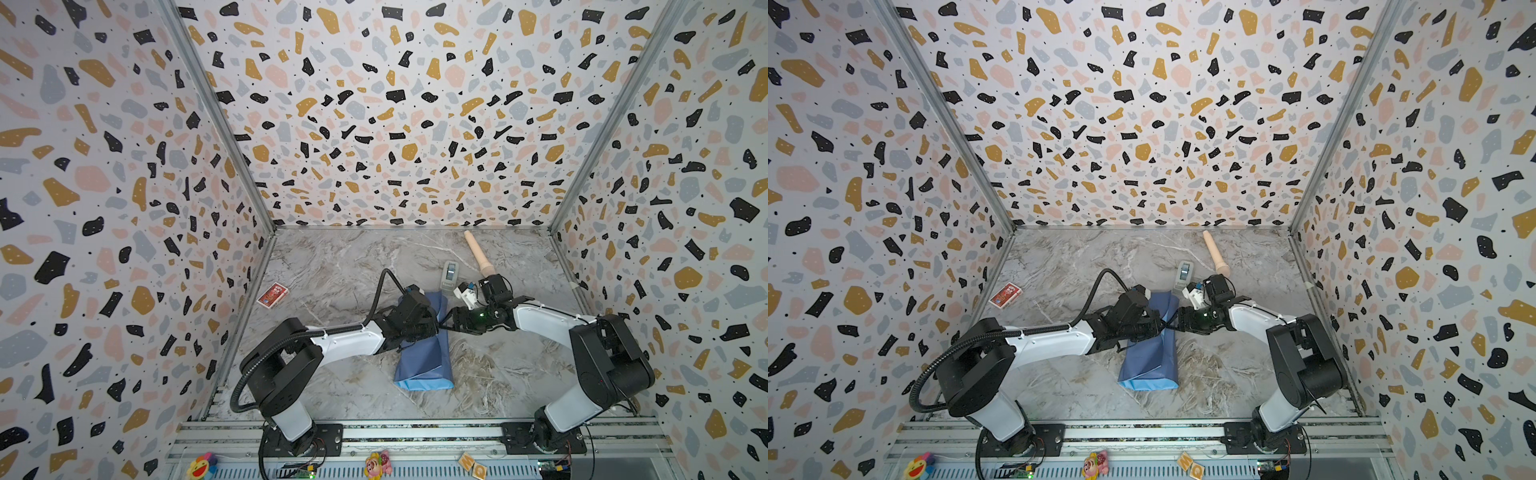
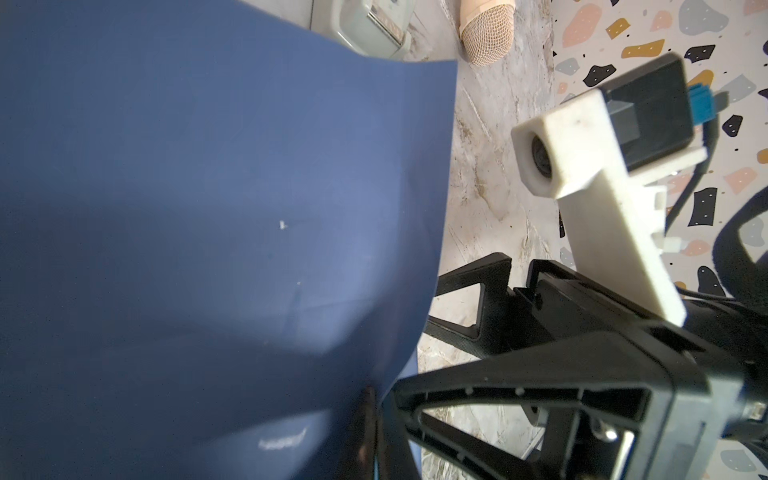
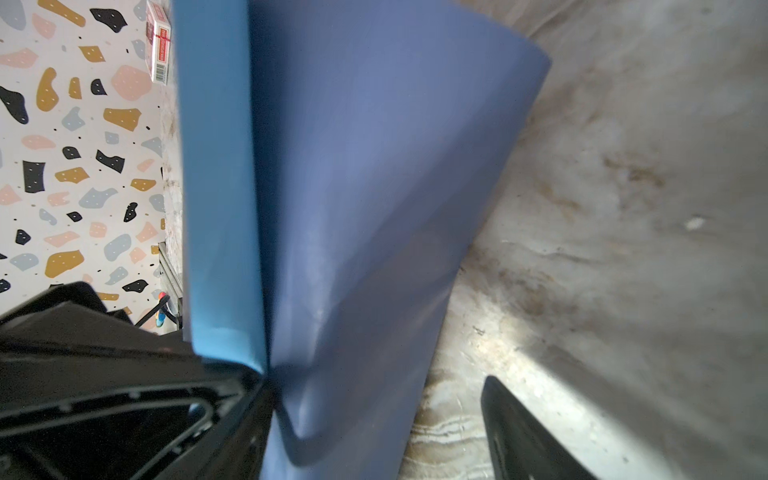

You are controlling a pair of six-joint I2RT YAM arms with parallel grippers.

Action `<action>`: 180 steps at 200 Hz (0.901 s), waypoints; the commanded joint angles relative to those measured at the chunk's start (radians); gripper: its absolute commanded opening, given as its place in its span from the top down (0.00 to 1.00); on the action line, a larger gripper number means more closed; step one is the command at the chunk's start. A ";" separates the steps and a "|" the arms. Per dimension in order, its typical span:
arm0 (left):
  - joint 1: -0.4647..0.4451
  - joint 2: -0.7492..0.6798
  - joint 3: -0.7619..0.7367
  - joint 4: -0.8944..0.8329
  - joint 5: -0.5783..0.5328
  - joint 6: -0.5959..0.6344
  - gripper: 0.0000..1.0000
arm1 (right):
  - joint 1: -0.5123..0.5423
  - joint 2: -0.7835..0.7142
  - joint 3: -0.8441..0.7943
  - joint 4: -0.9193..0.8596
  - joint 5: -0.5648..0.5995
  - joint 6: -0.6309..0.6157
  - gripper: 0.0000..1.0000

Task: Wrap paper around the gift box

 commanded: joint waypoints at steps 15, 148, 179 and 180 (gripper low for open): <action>-0.009 0.040 -0.038 0.004 0.033 -0.004 0.98 | 0.021 0.020 0.020 -0.092 0.083 0.002 0.22; -0.008 0.053 -0.043 -0.030 0.046 0.015 0.64 | -0.075 -0.123 0.044 -0.145 0.180 0.022 0.21; -0.009 0.045 -0.043 -0.036 0.046 0.020 0.57 | -0.085 -0.176 -0.011 -0.123 0.152 0.025 0.20; -0.009 0.045 -0.043 -0.037 0.046 0.020 0.57 | -0.085 -0.178 -0.013 -0.119 0.148 0.026 0.20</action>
